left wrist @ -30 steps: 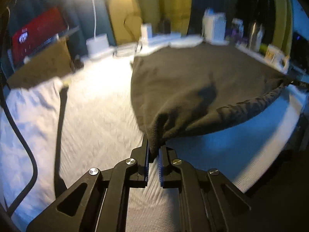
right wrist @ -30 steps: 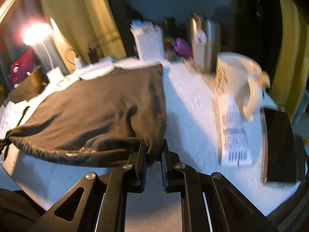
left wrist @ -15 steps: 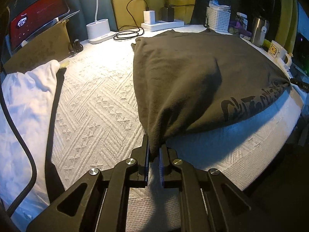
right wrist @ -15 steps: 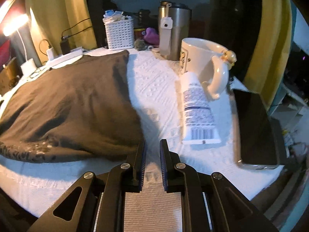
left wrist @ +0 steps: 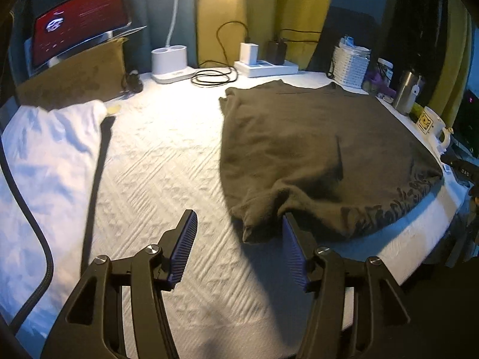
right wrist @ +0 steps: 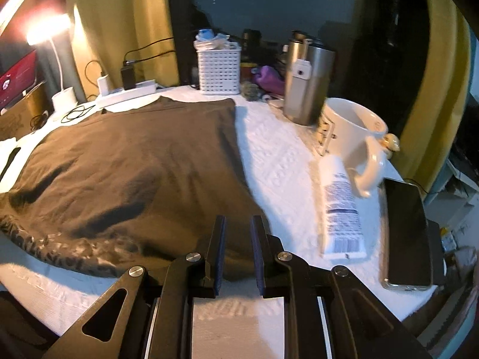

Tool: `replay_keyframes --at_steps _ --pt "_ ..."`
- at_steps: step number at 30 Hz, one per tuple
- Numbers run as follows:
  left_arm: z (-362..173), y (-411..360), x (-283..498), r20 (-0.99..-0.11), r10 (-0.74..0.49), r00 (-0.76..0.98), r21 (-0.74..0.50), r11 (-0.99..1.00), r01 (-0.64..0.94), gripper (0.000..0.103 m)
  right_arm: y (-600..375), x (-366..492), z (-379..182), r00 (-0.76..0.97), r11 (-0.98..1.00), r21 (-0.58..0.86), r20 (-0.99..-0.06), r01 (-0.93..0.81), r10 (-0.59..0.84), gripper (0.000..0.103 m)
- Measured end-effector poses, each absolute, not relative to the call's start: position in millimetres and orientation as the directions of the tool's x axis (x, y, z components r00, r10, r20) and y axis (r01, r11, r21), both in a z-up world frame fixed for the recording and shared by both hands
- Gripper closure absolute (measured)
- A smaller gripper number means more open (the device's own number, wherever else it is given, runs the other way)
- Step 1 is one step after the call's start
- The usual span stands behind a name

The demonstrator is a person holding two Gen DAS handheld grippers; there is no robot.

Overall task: Fold small clothes
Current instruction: 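Pinch the folded hem with the right gripper and straighten it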

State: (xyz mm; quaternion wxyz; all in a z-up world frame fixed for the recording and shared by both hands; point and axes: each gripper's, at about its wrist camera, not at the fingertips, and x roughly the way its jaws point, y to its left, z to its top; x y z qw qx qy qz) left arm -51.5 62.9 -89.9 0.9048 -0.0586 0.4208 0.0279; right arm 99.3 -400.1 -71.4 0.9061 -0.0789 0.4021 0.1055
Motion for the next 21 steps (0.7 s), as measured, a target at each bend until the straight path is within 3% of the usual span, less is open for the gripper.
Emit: replay_keyframes --at_steps 18,21 --pt "-101 40 -7 -0.775 -0.031 0.631 -0.074 0.996 -0.041 0.046 -381 124 -104 0.6 0.956 -0.089 -0.793 -0.28 0.102 0.085" --pt "-108 40 -1 -0.79 -0.024 0.613 -0.063 0.997 -0.042 0.046 -382 126 -106 0.6 0.957 -0.099 -0.795 -0.273 0.089 0.076"
